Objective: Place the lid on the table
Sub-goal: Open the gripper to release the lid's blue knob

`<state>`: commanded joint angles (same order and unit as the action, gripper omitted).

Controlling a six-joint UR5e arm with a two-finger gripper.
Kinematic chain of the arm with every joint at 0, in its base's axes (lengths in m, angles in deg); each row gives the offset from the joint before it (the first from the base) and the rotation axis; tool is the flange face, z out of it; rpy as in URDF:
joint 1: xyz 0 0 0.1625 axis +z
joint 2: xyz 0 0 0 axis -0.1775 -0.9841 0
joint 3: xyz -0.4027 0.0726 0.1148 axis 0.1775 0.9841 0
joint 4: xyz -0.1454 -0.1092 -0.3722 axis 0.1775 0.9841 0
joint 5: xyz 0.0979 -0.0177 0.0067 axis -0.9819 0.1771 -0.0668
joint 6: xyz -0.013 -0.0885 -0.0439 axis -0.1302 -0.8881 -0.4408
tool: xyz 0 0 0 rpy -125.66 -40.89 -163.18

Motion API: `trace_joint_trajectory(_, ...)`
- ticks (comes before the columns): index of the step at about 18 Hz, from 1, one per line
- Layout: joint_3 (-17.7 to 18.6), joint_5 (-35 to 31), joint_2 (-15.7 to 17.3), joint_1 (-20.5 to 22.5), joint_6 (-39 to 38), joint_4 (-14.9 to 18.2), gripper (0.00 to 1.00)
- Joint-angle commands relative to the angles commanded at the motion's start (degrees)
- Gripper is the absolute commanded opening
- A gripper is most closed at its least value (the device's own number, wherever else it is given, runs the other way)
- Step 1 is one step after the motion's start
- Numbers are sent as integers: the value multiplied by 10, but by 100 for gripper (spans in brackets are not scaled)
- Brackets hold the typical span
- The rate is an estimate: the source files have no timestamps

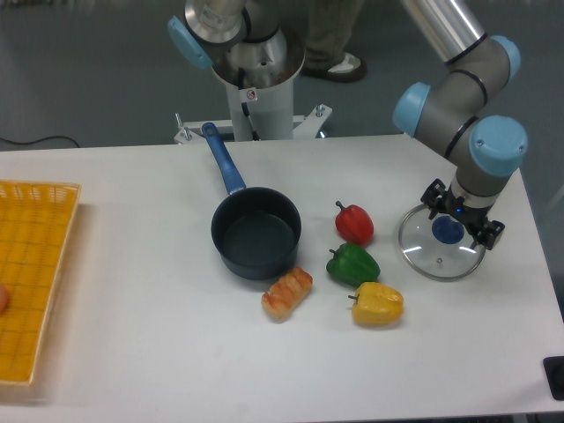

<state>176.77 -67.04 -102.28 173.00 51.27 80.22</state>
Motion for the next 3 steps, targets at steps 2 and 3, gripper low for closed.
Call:
trace_joint_trajectory(2,2,1,9,-3,-1,0,100)
trace_joint_trajectory(3,2,2,11,-4,-3,0,100)
